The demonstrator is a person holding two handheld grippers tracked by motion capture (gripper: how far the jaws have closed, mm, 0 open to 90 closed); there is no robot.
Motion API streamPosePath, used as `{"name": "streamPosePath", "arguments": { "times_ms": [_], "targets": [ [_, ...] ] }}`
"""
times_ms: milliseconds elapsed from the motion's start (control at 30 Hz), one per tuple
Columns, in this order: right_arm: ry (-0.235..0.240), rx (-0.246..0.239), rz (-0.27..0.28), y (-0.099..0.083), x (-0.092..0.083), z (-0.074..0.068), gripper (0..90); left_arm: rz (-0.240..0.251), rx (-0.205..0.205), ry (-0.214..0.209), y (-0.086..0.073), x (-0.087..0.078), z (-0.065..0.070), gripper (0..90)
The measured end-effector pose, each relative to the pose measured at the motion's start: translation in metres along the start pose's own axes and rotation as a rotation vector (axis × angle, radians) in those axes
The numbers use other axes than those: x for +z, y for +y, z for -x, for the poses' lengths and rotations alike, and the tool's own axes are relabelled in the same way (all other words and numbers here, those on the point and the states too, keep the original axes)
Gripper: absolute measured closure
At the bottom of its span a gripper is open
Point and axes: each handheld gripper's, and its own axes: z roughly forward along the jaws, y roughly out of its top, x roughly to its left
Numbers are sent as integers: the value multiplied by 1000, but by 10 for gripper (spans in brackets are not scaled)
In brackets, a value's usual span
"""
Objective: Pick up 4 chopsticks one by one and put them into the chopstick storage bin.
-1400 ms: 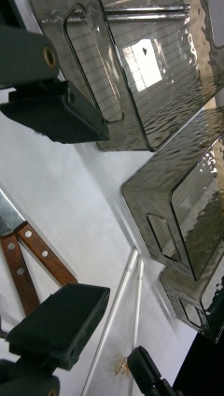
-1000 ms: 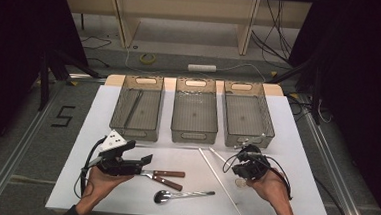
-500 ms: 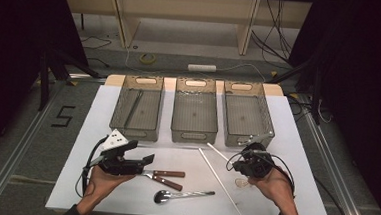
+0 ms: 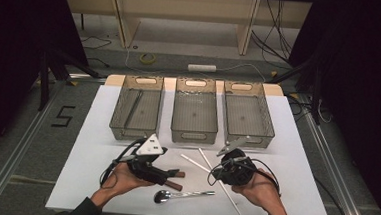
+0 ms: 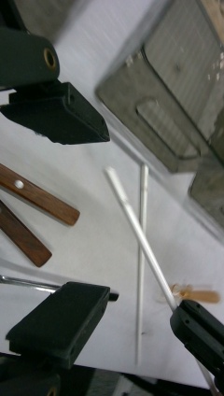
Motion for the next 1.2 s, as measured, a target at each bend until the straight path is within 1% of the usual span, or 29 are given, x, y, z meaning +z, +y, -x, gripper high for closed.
{"name": "streamPosePath", "arguments": {
  "times_ms": [100, 133, 167, 267, 367, 567, 633, 667, 833, 900, 967, 1100, 1133, 1167, 1200],
  "targets": [
    [21, -24, -7, 2, 3, -6, 859, -56, 69, -29, 3, 12, 5, 206],
    [27, -28, -6, 3, 3, -8, 859, -68, 83, -35, 3, 15, 7, 207],
    [30, -34, -7, 3, 4, -9, 859, -81, 91, -47, 3, 19, 8, 209],
    [46, -51, -11, 3, 5, -12, 858, -107, 121, -63, 1, 25, 10, 225],
    [59, -64, -16, 5, 5, -16, 858, -132, 150, -66, 0, 30, 11, 237],
    [84, -95, -19, 7, 7, -23, 858, -171, 204, -72, 1, 35, 16, 304],
    [96, -91, -19, 7, 7, -25, 858, -181, 223, -71, 0, 38, 18, 333],
    [97, -102, -20, 8, 7, -26, 858, -186, 235, -70, 0, 38, 19, 346],
    [114, -111, -19, 8, 8, -28, 858, -206, 284, -87, 0, 40, 24, 445],
    [119, -120, -22, 8, 8, -28, 858, -209, 299, -90, 0, 40, 25, 487],
    [122, -118, -22, 7, 8, -28, 858, -208, 313, -95, 0, 40, 26, 538],
    [133, -138, -26, 7, 8, -28, 858, -208, 339, -103, 1, 37, 27, 642],
    [136, -140, -28, 7, 7, -28, 858, -207, 347, -110, 2, 36, 27, 675],
    [140, -144, -29, 6, 7, -28, 857, -209, 357, -120, 2, 35, 27, 686],
    [147, -152, -28, 6, 6, -27, 857, -215, 378, -132, 2, 34, 28, 699]
  ]
}}
